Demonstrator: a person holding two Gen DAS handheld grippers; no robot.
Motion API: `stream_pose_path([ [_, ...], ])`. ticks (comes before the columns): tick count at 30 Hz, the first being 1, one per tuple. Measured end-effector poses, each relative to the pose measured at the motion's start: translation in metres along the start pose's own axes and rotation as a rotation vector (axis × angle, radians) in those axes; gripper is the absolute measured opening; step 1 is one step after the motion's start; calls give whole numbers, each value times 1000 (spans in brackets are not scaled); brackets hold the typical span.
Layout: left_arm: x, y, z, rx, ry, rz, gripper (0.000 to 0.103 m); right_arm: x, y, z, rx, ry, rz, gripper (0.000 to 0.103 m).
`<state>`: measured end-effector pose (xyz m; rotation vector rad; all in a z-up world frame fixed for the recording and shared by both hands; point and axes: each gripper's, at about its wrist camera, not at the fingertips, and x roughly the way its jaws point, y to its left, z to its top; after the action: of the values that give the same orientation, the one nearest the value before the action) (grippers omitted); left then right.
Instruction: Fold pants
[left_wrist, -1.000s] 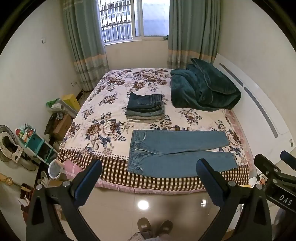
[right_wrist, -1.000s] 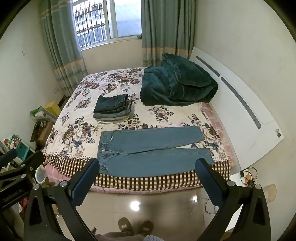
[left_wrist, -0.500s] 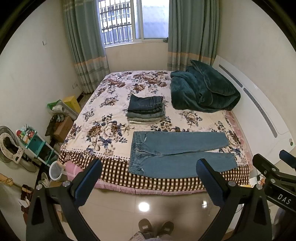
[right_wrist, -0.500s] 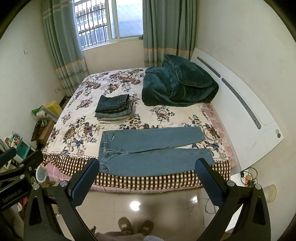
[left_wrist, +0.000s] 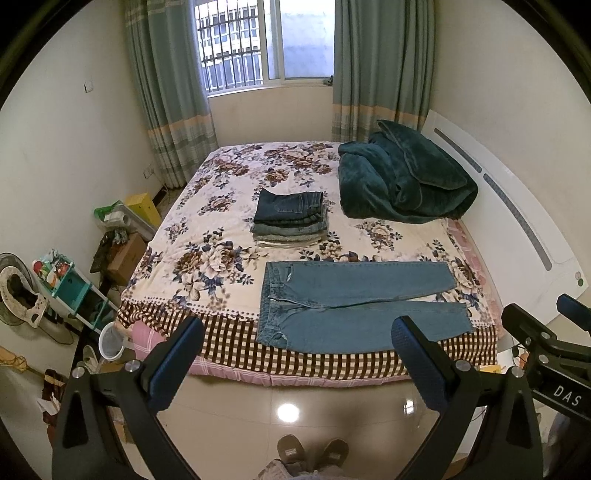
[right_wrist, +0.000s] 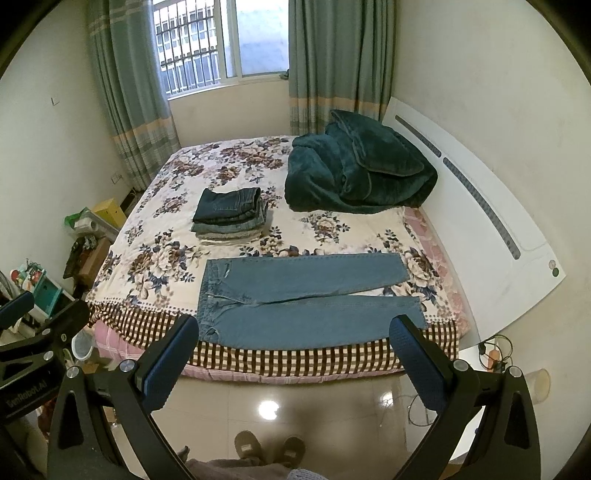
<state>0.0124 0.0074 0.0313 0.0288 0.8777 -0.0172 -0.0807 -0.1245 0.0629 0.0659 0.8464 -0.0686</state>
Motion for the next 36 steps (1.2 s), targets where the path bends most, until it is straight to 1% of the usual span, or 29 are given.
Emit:
stream_pose_path([
  [20, -5, 2, -4, 1, -12, 4, 103, -14, 6, 7, -12, -7, 6, 103],
  [36, -7, 3, -6, 1, -17, 2, 103, -13, 10, 3, -14, -9, 3, 103],
])
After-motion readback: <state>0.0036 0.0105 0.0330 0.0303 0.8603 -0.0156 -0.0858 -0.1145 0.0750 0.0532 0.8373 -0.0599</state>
